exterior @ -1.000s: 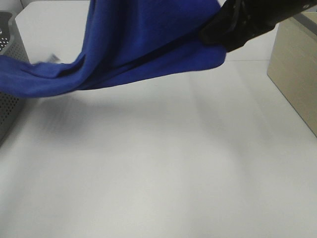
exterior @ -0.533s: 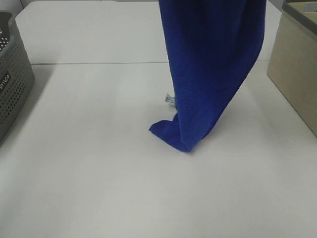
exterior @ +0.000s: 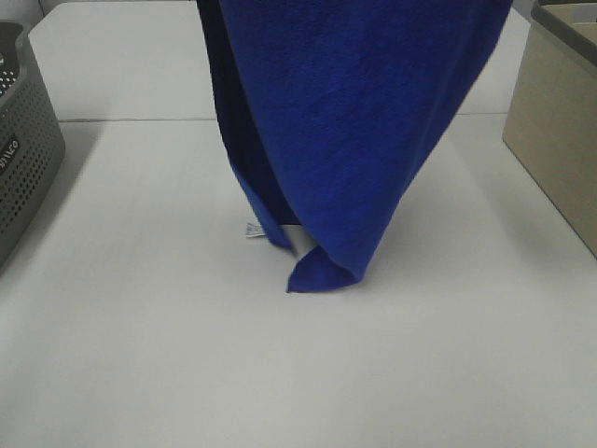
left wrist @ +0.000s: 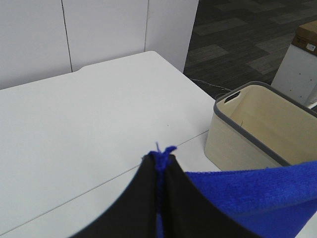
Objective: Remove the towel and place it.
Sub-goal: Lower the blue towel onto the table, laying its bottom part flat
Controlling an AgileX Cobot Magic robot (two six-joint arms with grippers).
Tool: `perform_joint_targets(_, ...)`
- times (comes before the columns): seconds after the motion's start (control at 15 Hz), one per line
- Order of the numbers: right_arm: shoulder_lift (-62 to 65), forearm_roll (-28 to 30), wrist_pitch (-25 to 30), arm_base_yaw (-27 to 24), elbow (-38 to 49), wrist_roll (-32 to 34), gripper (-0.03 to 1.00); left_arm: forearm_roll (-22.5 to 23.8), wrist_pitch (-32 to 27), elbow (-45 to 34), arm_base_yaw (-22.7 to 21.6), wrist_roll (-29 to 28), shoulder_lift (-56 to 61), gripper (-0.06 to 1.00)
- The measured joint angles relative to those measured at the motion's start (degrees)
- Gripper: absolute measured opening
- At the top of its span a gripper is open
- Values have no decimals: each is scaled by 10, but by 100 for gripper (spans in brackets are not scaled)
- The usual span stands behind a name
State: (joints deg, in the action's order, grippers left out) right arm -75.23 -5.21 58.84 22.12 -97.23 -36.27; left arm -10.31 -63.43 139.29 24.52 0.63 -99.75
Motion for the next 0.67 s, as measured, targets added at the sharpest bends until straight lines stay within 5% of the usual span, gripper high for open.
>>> perform_joint_targets(0.53,-117,11,-200,0,-17,-19,0,65,73,2,-41,-6,-60,0)
perform_joint_targets(0.67,-174,40,-326,0,-17,-19,0,67,127,2,-65,-6,-97,0)
